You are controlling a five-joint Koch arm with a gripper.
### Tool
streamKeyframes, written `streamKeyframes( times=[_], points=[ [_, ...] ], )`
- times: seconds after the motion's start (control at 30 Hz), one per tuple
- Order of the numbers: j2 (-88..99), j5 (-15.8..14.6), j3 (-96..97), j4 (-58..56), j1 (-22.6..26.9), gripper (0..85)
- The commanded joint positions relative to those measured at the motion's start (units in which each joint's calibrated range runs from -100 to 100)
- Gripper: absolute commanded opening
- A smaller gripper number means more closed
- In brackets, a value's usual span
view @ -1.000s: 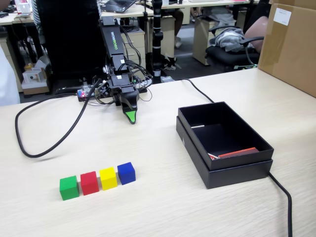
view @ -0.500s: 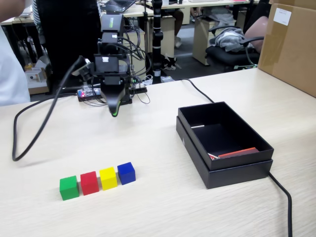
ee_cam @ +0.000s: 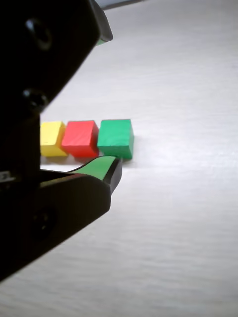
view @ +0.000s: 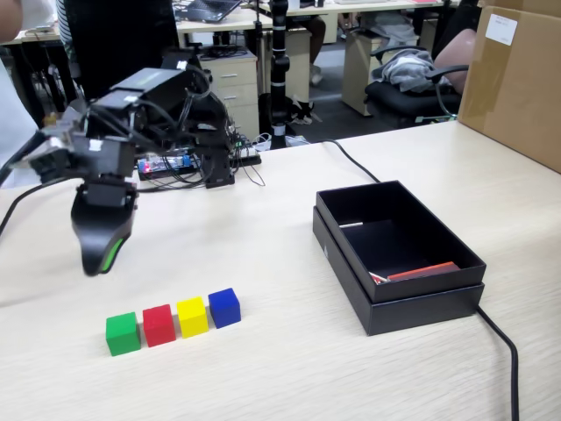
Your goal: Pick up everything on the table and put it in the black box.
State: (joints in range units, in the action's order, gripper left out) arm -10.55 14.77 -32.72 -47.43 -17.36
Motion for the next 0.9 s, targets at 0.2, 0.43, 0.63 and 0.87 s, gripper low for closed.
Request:
streamKeyframes(
  times=[0.2, 0.43, 0.63, 0.87],
  points=[
    [-16.6, 2.9, -18.3, -0.2, 0.5, 44.5],
    [-20.9, 2.5, -17.7, -1.6, 1.5, 44.7],
    [-25.8, 2.2, -19.2, -2.3, 1.1, 37.9],
    [-26.5, 1.4, -20.3, -2.3, 1.0, 11.4]
  ],
)
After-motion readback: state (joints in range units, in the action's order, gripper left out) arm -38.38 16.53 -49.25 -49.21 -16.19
